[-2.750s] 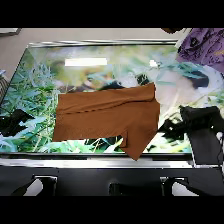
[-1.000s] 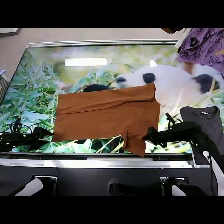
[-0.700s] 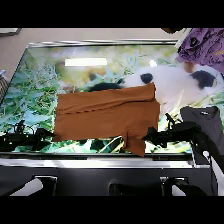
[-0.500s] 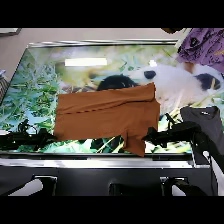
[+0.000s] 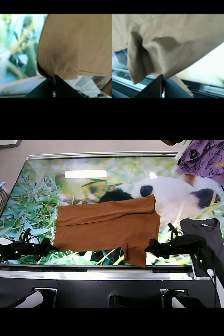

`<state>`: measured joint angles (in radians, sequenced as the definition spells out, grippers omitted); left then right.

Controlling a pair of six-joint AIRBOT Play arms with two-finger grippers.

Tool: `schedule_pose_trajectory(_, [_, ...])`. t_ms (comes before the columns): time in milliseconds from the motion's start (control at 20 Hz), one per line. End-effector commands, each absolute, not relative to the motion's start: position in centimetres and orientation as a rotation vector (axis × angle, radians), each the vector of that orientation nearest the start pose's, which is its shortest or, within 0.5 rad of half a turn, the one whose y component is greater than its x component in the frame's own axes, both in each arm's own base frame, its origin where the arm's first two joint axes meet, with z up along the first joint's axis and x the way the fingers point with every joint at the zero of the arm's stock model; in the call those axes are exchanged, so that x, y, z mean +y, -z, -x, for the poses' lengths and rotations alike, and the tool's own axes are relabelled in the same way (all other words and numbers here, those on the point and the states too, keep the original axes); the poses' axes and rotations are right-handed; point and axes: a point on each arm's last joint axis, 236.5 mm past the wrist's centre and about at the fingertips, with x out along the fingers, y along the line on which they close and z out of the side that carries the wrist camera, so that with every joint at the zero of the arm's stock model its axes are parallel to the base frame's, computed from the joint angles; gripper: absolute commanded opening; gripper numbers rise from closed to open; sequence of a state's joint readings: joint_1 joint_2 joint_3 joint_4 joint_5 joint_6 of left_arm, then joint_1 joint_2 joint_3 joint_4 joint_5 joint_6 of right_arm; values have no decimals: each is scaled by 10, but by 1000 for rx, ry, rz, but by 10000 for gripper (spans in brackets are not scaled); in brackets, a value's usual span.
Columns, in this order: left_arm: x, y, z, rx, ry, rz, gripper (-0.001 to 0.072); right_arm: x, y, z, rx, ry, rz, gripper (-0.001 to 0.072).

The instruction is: Fold the clothes and pants, and hang the long-sleeved shirts on hangers.

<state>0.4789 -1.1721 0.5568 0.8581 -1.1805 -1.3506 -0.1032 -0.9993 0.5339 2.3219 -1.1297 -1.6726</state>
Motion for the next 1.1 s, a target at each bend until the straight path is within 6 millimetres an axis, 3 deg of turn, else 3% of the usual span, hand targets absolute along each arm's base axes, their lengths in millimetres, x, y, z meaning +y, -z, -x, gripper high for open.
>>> schedule_pose_trajectory(0, [-28, 54, -250, 1396, -7, 997, 11, 115, 24, -230, 1404, -235, -749, 23])
schedule_pose_trajectory(200, [-16, 21, -230, 1323, -136, 948, 11, 118, -17, -196, 1351, -257, -721, 23])
schedule_pose_trajectory(350, [-9, 5, -205, 1306, -206, 879, 11, 122, -37, -164, 1343, -262, -716, 23])
schedule_pose_trajectory(450, [-1, -3, -197, 1261, -248, 834, 12, 118, -46, -156, 1305, -230, -714, 23])
schedule_pose_trajectory(550, [2, -10, -203, 1202, -249, 818, 11, 112, -50, -160, 1270, -210, -696, 23])
schedule_pose_trajectory(700, [13, -10, -222, 1132, -268, 820, 11, 107, -49, -187, 1239, -208, -685, 23])
schedule_pose_trajectory(850, [25, -7, -246, 1067, -265, 796, 11, 106, -48, -232, 1230, -232, -679, 23])
schedule_pose_trajectory(1050, [27, 11, -282, 1037, -236, 749, 11, 99, -26, -294, 1290, -253, -640, 23])
